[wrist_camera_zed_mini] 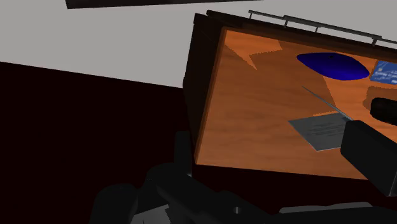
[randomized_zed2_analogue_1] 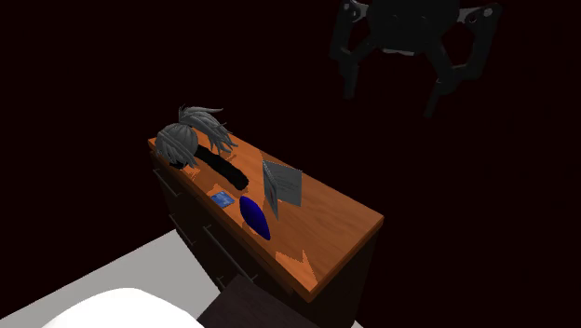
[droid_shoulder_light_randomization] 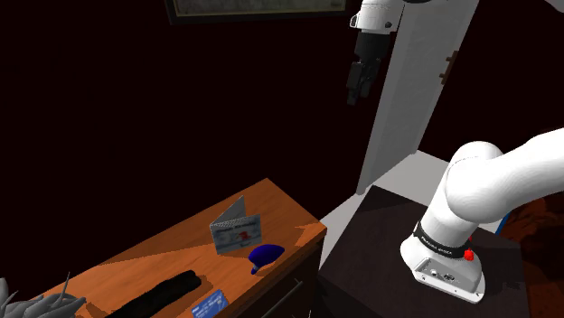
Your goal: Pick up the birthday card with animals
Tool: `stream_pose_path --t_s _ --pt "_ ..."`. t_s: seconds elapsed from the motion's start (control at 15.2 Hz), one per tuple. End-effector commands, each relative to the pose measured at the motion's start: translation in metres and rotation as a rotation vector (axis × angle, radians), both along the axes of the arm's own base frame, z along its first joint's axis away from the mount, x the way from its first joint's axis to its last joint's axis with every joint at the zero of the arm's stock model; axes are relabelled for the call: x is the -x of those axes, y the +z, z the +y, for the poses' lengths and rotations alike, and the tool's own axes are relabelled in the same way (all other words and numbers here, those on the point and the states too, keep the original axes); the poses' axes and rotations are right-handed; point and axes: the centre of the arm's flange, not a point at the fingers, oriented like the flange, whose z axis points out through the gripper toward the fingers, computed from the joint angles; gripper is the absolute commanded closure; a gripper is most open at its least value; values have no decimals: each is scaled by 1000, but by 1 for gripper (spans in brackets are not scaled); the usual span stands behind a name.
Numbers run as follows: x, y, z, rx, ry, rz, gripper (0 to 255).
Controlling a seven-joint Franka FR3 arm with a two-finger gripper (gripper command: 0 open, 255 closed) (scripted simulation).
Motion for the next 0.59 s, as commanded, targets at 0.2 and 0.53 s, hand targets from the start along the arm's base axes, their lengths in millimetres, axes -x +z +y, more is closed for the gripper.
stream_pose_path --t_s 0.2,0.53 --pt "-16 -21 31 7 -7 3 0" --pt "-43 -56 82 19 -18 7 0"
